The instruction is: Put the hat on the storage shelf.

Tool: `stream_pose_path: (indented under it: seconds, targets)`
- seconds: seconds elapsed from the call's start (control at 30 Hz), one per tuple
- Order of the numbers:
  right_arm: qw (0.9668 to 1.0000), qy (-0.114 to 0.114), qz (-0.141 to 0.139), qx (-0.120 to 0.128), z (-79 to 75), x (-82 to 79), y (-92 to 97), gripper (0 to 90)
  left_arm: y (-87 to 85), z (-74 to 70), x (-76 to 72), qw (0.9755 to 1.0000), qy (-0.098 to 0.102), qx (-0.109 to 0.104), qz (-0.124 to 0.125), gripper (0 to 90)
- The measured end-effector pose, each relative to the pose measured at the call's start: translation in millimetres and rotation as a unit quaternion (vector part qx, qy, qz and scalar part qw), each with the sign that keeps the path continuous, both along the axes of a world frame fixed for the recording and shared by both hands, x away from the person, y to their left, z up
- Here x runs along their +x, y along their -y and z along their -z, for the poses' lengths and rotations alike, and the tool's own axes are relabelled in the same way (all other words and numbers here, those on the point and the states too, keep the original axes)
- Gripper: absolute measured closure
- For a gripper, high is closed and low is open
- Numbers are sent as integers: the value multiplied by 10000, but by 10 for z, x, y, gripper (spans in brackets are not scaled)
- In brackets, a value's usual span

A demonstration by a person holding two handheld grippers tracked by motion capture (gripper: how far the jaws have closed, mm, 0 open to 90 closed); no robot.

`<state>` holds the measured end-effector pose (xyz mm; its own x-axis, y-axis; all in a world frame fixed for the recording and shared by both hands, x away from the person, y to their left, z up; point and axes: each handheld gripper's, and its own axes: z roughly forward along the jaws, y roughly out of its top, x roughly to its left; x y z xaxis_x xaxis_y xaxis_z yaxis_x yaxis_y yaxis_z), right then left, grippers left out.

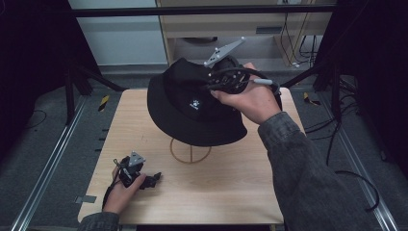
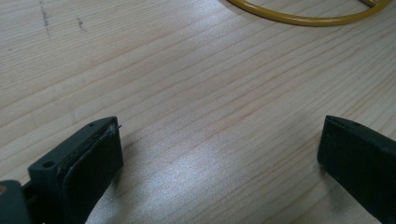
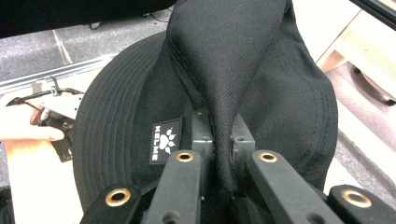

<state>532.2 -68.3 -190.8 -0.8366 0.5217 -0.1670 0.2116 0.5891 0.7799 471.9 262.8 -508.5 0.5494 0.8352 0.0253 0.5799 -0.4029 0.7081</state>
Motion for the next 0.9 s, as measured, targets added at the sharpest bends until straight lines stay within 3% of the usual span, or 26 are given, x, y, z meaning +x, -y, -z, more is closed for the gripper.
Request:
stream_pose_path:
  seconds: [0.3, 0.9]
  targets:
    - [9998, -107, -109, -110, 76, 68, -193, 852, 3, 2, 0, 10000, 9, -17, -16, 0]
    - [9991, -270, -157, -297, 229, 200, -394, 847, 2, 2, -4, 10000, 3, -22, 3, 0]
